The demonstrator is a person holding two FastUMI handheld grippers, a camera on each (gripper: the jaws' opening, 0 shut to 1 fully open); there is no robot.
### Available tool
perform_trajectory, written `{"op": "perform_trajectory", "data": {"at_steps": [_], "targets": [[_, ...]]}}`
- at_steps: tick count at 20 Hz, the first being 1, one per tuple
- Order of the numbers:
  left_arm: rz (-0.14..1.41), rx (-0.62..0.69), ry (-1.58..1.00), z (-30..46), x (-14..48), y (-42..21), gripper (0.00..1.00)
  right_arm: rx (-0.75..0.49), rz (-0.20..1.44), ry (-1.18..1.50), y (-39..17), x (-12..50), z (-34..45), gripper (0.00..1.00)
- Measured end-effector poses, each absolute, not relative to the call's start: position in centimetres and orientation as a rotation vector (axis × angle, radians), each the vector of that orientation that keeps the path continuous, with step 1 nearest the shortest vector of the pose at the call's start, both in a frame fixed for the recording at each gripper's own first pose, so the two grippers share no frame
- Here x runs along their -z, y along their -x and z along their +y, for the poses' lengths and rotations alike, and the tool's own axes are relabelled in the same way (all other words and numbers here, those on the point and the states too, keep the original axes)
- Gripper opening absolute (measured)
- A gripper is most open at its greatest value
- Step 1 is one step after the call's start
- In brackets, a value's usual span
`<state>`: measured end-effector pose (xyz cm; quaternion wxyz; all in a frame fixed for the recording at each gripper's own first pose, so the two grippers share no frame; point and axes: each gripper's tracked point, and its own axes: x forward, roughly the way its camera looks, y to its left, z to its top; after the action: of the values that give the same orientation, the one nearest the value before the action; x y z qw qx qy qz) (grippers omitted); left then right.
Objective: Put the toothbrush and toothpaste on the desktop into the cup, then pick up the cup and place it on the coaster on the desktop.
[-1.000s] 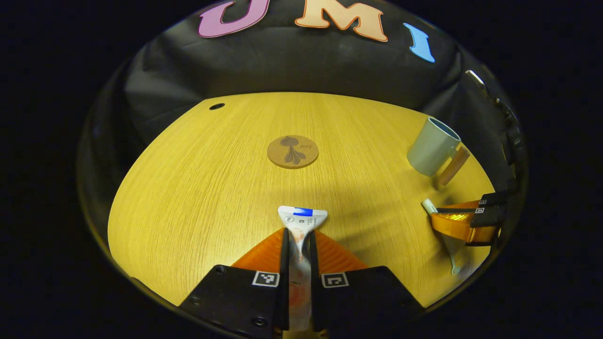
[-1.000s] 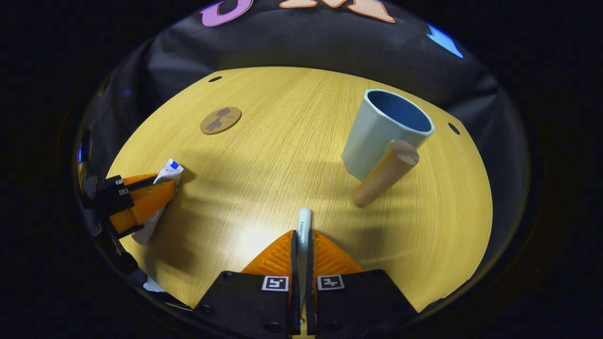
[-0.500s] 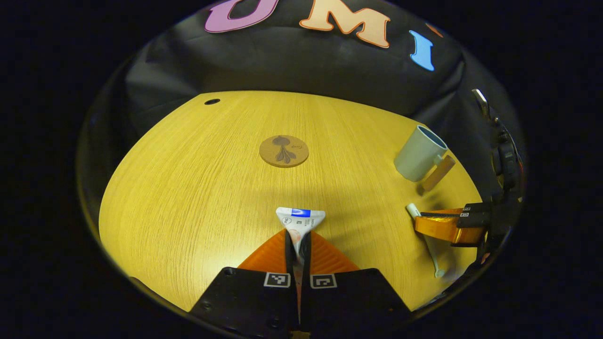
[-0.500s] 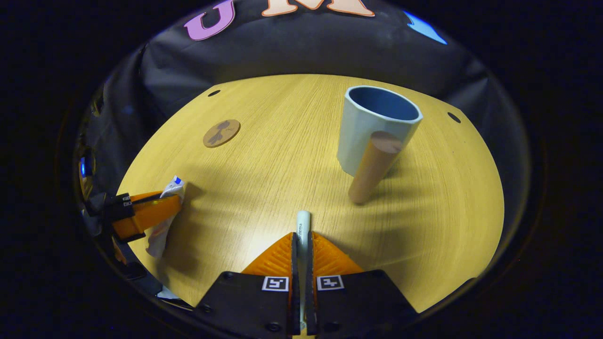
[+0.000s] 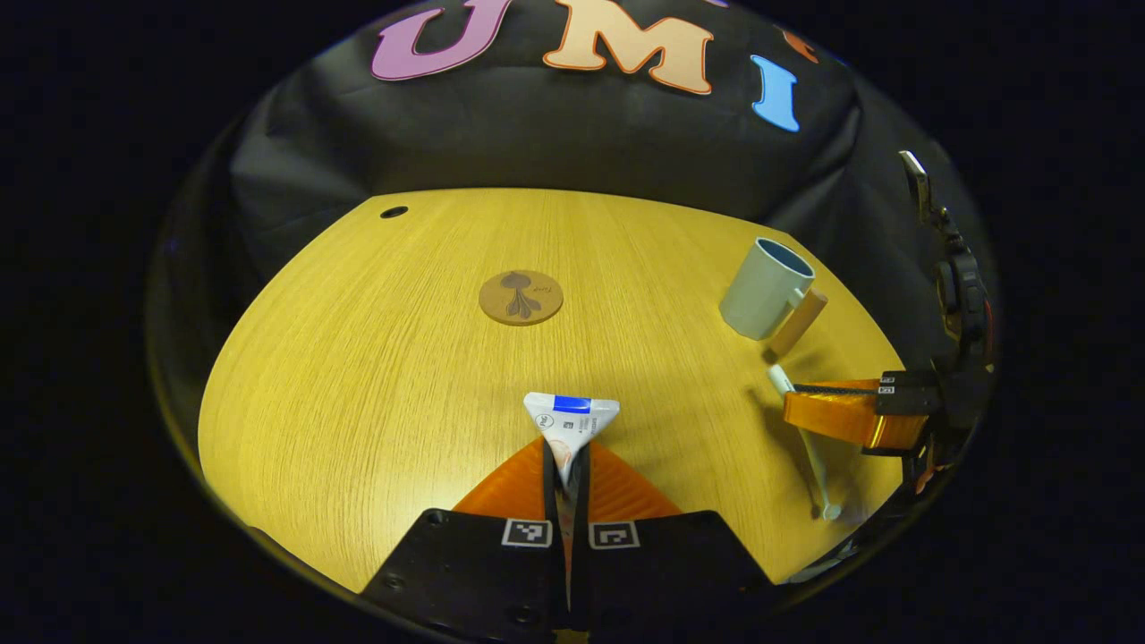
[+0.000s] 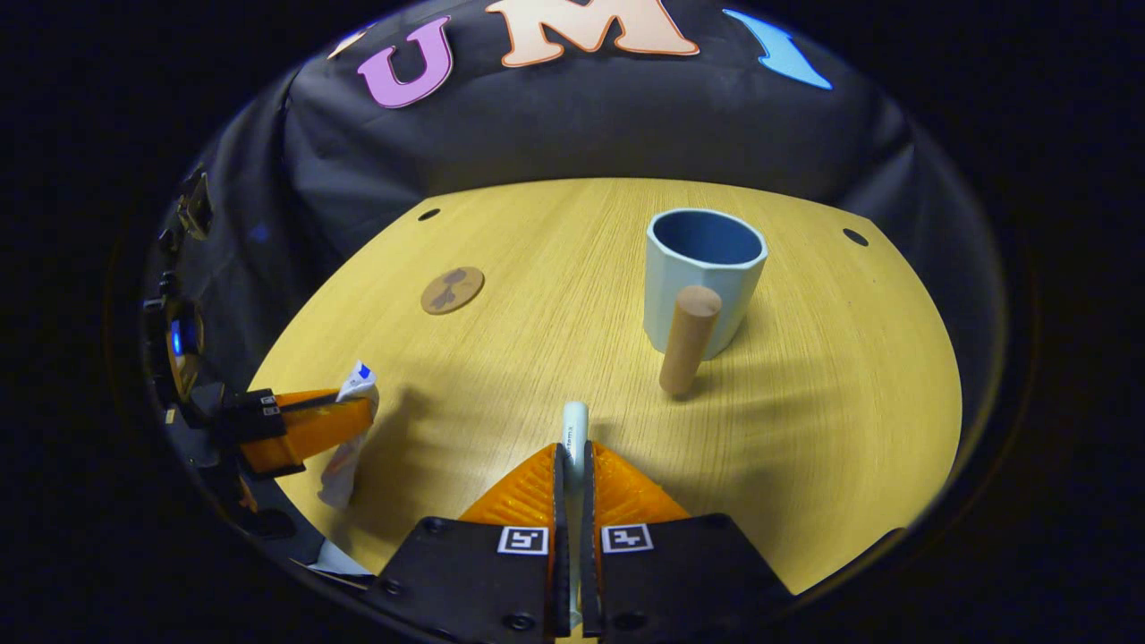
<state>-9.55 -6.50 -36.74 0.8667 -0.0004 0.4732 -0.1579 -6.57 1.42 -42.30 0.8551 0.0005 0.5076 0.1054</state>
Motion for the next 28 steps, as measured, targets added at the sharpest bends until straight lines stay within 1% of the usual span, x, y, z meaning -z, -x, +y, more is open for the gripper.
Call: {"op": "perform_trajectory", "data": {"at_steps": [1, 7, 10, 12, 18, 23, 25, 28], "targets": [[0.984, 0.336, 0.001, -6.5, 36.3, 9.6, 0.01, -0.221, 1.035, -0.029, 5.9, 41.3, 1.7, 0.08], [0.953, 0.348, 0.015, -7.7, 33.5, 9.3, 0.0, -0.208, 0.894, -0.127, 2.0, 36.2, 1.5, 0.07], [0.92, 0.368, 0.025, -8.7, 31.8, 8.9, 0.0, -0.213, 0.787, -0.187, -1.2, 32.9, 1.7, 0.07], [0.89, 0.381, 0.033, -9.4, 30.7, 8.6, 0.0, -0.209, 0.746, -0.217, -2.9, 31.6, 1.3, 0.07], [0.808, 0.4, 0.037, -11.3, 27.9, 7.4, 0.0, -0.191, 0.644, -0.254, -7.8, 28.8, -0.7, 0.07], [0.784, 0.383, 0.04, -12.0, 26.4, 7.0, 0.0, -0.183, 0.548, -0.245, -13.3, 27.4, -1.9, 0.07], [0.775, 0.366, 0.039, -12.1, 25.9, 6.9, 0.0, -0.161, 0.495, -0.234, -15.4, 27.5, -2.7, 0.07], [0.757, 0.334, 0.037, -12.0, 24.9, 6.7, 0.0, -0.149, 0.464, -0.217, -17.0, 28.8, -2.9, 0.07]]}}
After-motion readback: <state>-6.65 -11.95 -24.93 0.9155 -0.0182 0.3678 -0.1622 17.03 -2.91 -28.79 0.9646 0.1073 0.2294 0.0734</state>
